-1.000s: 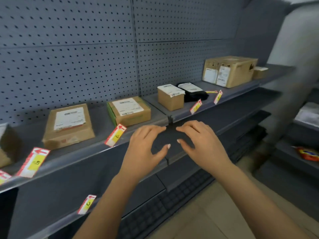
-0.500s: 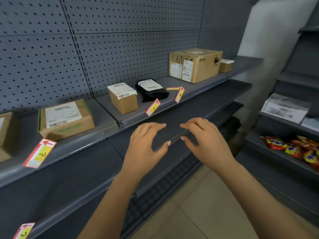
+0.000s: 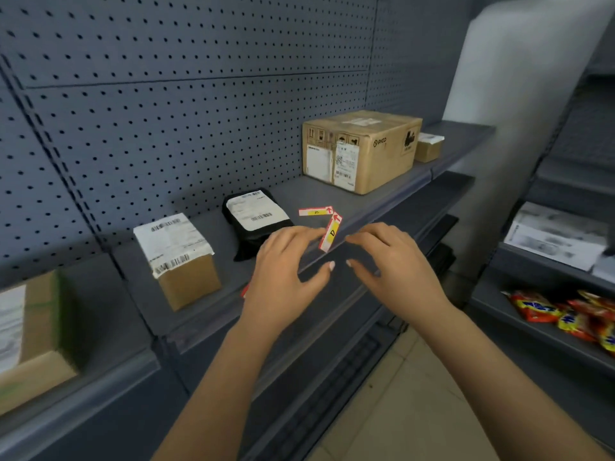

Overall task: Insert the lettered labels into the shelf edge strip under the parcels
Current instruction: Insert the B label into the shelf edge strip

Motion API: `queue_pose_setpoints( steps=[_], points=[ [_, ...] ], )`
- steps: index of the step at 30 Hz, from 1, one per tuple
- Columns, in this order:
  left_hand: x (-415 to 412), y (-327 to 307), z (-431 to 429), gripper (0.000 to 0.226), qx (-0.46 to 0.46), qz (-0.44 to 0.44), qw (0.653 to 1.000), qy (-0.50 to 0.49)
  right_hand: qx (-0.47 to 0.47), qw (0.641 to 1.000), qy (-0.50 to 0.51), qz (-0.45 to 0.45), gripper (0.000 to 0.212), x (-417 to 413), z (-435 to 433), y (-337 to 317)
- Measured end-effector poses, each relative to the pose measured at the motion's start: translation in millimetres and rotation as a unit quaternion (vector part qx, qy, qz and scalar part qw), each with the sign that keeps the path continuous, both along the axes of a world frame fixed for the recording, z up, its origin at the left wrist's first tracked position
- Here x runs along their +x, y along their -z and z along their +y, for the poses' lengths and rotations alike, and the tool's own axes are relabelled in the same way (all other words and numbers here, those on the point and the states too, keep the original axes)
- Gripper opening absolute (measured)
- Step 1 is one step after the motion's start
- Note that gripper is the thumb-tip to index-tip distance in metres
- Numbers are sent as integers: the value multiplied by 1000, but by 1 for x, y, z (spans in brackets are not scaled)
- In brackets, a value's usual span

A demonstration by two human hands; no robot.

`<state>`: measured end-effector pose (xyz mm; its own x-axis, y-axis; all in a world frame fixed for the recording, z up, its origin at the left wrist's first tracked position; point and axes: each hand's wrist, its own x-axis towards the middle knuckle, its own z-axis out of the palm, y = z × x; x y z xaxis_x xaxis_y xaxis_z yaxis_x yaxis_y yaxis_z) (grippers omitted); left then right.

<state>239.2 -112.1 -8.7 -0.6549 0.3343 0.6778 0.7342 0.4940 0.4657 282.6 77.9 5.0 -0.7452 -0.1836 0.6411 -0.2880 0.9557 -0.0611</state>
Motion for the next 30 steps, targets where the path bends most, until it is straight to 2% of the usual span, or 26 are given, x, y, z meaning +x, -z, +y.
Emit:
queue_pose_setpoints(
  steps=[5, 13, 22, 30],
  points=[
    [-62, -6, 28, 44, 2, 5, 1000, -1, -2, 1000, 20, -4, 33, -56, 25, -3],
    [-118, 9, 62, 42, -9, -5, 999, -37, -31, 999, -7, -20, 30, -127, 64, 6],
    [-187, 8, 119, 47, -31, -15, 986, -163, -46, 987, -150, -27, 30, -243, 126, 12],
    [-211, 13, 144, 39, -21, -69, 955, -289, -16, 948, -310, -74, 32, -319, 140, 20]
  ],
)
